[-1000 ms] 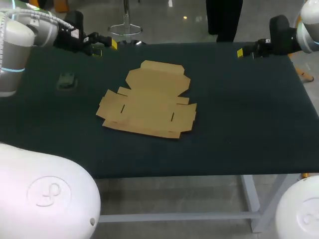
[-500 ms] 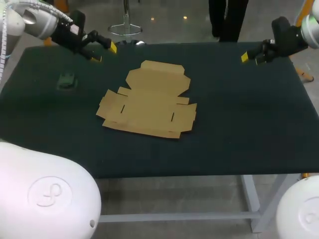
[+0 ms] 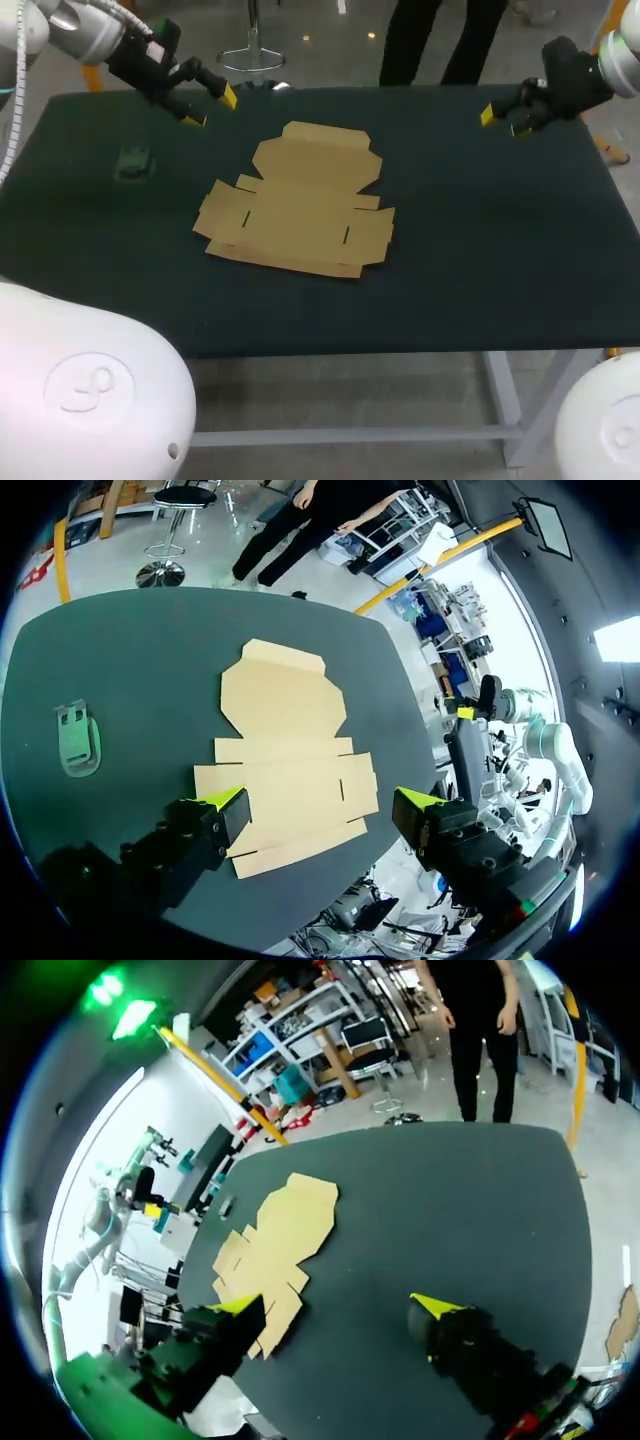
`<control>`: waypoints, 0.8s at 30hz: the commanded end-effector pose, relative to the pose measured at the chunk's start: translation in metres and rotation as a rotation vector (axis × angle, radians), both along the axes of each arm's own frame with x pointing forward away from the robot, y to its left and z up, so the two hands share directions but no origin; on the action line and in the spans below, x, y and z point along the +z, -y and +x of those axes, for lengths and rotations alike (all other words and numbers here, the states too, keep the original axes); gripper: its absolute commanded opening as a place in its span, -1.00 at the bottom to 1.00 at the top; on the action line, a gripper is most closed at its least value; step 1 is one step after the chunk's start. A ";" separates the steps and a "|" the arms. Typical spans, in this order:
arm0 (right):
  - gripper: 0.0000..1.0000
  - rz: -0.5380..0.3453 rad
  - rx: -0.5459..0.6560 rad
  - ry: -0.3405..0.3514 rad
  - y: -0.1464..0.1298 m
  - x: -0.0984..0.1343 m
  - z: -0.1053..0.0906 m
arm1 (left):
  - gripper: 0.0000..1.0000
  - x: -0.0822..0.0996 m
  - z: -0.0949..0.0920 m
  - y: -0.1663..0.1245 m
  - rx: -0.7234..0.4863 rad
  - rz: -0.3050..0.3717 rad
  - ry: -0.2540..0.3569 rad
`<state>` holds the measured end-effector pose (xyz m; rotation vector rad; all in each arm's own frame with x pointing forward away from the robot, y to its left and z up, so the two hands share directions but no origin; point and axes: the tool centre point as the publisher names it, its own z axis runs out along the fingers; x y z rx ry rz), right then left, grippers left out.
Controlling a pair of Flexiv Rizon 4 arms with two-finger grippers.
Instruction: Assemble the packaging by folding the flat box into shape, placing the metal phone stand inside, and closing the box properly
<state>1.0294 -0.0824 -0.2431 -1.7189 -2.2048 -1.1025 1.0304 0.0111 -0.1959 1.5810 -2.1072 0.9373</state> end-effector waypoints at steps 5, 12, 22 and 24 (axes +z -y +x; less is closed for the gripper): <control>1.00 0.049 -0.048 -0.074 -0.009 -0.012 -0.007 | 1.00 -0.015 -0.003 -0.014 -0.035 0.030 -0.068; 1.00 0.097 -0.043 -0.163 -0.034 -0.033 -0.014 | 1.00 -0.030 -0.010 -0.026 0.002 0.023 -0.047; 1.00 0.121 -0.004 -0.269 -0.074 -0.053 -0.023 | 1.00 -0.031 -0.016 -0.028 0.011 0.021 -0.034; 1.00 0.117 0.000 -0.296 -0.079 -0.057 -0.027 | 1.00 -0.030 -0.017 -0.030 0.030 0.019 -0.037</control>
